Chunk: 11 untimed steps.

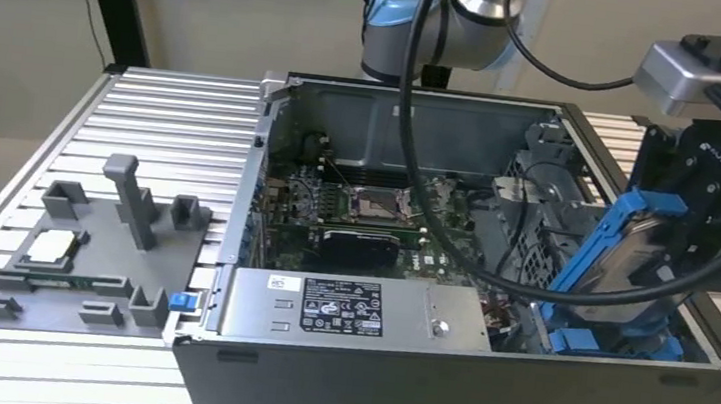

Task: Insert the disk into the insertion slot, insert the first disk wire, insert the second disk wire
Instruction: 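Insert the disk into the insertion slot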

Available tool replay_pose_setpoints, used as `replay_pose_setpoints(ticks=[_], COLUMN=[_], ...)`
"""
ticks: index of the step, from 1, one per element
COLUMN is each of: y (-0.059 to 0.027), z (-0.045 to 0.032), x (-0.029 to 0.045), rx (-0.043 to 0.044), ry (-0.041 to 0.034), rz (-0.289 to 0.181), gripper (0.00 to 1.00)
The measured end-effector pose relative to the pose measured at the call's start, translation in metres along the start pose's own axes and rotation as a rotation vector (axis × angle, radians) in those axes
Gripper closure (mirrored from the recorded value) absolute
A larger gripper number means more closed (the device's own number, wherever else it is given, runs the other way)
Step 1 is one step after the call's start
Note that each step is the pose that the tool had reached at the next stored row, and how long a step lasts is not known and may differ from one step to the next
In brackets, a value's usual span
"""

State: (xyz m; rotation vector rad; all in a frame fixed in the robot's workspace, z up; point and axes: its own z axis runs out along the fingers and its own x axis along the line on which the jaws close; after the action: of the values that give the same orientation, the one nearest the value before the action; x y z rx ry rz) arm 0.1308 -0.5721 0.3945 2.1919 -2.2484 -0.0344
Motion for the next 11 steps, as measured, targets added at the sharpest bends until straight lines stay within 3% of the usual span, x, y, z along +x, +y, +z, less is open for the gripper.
replay_pose_setpoints(ticks=[11], y=[-0.0023], z=[0.0201], x=[0.0002], rx=[0.0], ry=[-0.0021], rz=[0.0], gripper=[1.0])
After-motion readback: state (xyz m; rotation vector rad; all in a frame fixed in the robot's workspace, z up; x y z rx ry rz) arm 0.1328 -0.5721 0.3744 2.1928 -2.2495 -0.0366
